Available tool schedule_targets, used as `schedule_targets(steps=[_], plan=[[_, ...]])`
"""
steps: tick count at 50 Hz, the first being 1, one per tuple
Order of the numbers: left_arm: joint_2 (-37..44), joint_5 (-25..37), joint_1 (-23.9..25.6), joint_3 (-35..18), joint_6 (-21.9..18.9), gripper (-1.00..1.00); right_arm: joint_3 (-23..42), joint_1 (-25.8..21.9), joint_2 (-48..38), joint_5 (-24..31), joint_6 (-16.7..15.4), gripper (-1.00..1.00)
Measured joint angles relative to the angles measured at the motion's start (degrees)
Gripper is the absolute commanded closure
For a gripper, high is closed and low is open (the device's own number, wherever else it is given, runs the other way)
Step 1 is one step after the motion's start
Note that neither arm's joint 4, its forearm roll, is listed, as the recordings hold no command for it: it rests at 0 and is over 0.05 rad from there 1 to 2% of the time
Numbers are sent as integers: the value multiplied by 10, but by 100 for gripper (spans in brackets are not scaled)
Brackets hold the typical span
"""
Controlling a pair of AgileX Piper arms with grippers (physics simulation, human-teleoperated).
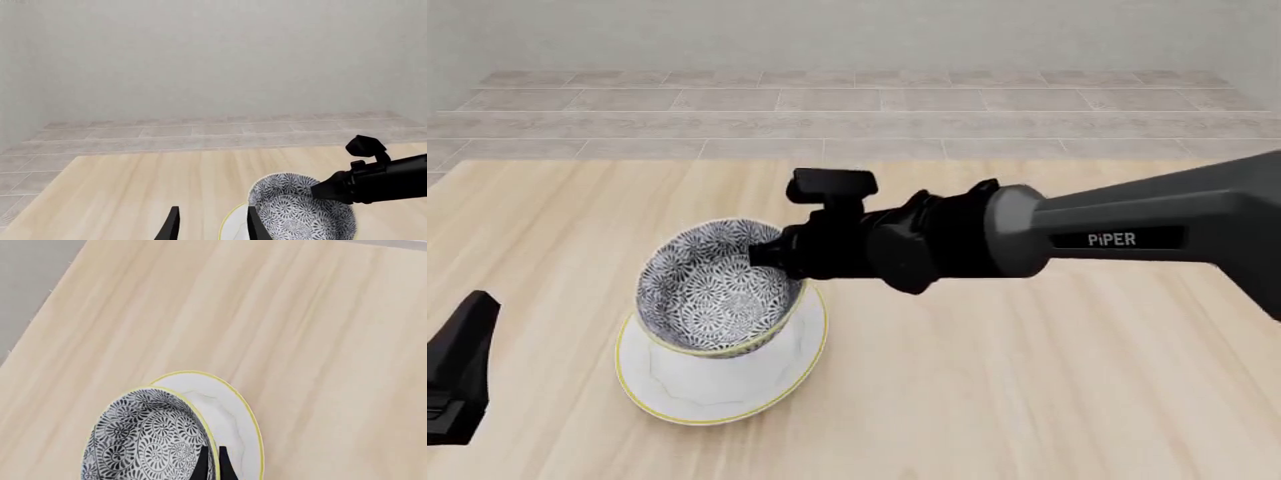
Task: Put the bowl on the plate.
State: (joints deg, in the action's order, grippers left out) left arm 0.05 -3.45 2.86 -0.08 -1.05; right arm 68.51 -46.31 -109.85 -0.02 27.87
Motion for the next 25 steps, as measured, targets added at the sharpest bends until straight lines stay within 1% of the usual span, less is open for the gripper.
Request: schedule_targets(steps=[25], plan=[[0,-1,0,-1,0,-100,6,1,-32,-15,16,100]])
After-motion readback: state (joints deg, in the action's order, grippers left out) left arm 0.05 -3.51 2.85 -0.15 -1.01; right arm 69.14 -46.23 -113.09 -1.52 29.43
